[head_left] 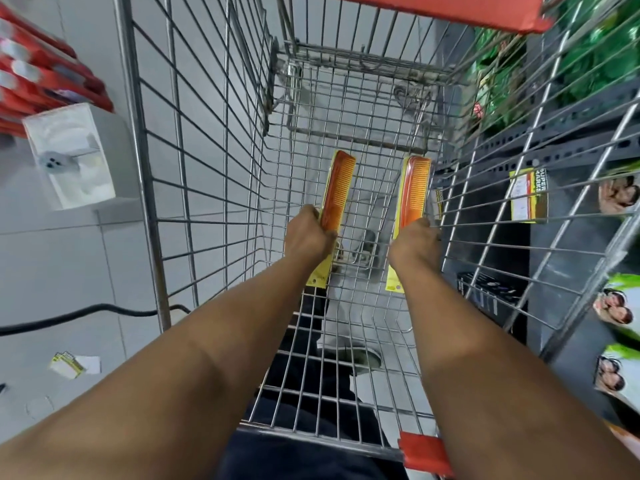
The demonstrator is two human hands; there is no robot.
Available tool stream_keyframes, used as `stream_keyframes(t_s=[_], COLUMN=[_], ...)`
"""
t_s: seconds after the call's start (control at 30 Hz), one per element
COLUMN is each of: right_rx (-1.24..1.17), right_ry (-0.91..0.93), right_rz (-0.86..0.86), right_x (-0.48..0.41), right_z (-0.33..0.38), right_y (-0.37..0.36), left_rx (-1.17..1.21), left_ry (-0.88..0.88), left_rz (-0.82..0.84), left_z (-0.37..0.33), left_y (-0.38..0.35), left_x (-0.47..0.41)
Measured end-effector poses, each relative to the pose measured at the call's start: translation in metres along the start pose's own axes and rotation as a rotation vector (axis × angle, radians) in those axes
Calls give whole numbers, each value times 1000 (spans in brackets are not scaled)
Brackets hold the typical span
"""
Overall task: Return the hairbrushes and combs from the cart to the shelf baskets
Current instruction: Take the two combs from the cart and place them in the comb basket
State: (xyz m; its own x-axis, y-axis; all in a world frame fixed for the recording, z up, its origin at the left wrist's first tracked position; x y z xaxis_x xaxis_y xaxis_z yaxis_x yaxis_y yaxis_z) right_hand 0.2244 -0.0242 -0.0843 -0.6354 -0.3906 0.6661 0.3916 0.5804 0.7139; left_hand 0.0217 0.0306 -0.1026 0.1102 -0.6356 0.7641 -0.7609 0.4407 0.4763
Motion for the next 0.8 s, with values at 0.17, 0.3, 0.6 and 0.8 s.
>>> stream_keyframes(t_s=[0.17, 0.3, 0.6, 0.8], right_rx=[19, -67, -526, -657], right_ry=[10, 22, -15, 78], right_rz=[6, 51, 171, 201], right_x=[-2, 0, 24, 56], right_z=[1, 2, -3, -3], right_y=[-2, -8, 6, 26], left_rx=[5, 50, 459, 708], left_ry=[2, -11, 34, 16], left_rz=[30, 29, 115, 217], left_z=[-2, -2, 8, -15], left_y=[-2, 1, 22, 34], left_x=[-5, -4, 9, 44])
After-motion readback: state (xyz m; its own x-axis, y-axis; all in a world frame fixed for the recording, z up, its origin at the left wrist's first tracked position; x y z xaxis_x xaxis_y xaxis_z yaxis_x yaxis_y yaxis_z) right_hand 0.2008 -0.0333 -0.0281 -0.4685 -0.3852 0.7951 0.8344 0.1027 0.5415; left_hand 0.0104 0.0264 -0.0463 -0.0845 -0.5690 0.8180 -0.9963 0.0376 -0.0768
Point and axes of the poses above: each hand's wrist, its own x-axis away from the middle knuckle, its own y-axis out of the back of the hand, z = x × y, the point moved 7 cm from there along -x, towards the middle knuckle, and after that the axes turned 11 degrees about x, right-handed, at the moved point
